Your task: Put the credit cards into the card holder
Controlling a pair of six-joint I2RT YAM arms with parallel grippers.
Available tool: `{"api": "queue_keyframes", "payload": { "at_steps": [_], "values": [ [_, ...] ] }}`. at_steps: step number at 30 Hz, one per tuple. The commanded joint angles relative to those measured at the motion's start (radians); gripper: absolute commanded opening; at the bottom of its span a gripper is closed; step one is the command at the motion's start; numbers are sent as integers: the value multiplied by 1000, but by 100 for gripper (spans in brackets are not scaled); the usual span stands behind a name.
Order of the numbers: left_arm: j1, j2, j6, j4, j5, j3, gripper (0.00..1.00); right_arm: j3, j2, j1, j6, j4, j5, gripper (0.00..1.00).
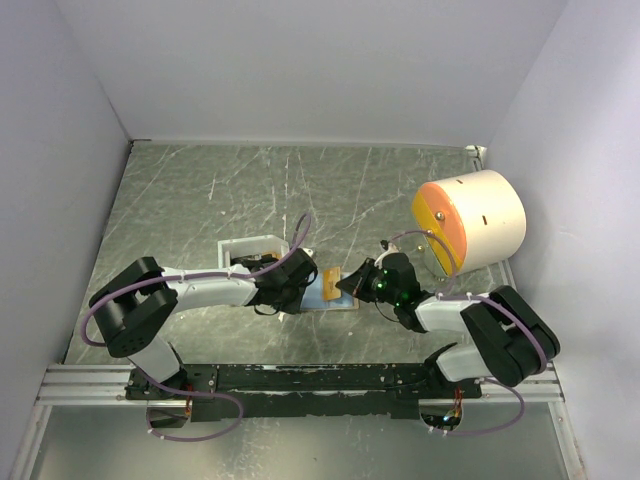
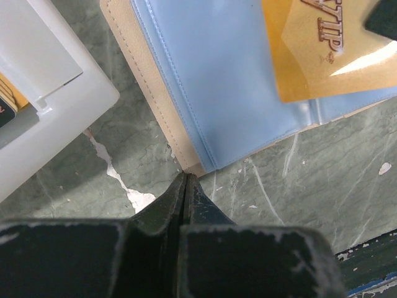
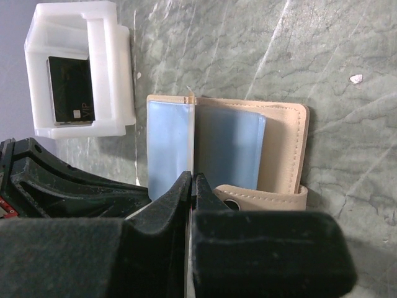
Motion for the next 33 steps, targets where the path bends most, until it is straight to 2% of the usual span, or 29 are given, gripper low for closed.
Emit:
{"api": "queue_keyframes", "payload": {
  "at_steps": [1,10,22,33],
  "values": [
    [-18,47,-11,-20,-2,-4,7,6,41,-7,-46,51,-23,0],
    [-20,48,-11,-27,-8,-1,7,-16,75,-7,-65,102,-80,0],
    [-20,43,-16,-39,-18,3,7,-54,-3,-7,0,28,-35,0],
    [-23,41,-20,-40,-21,4,7,-40,133,-6,34,147,-129,0]
  ]
}}
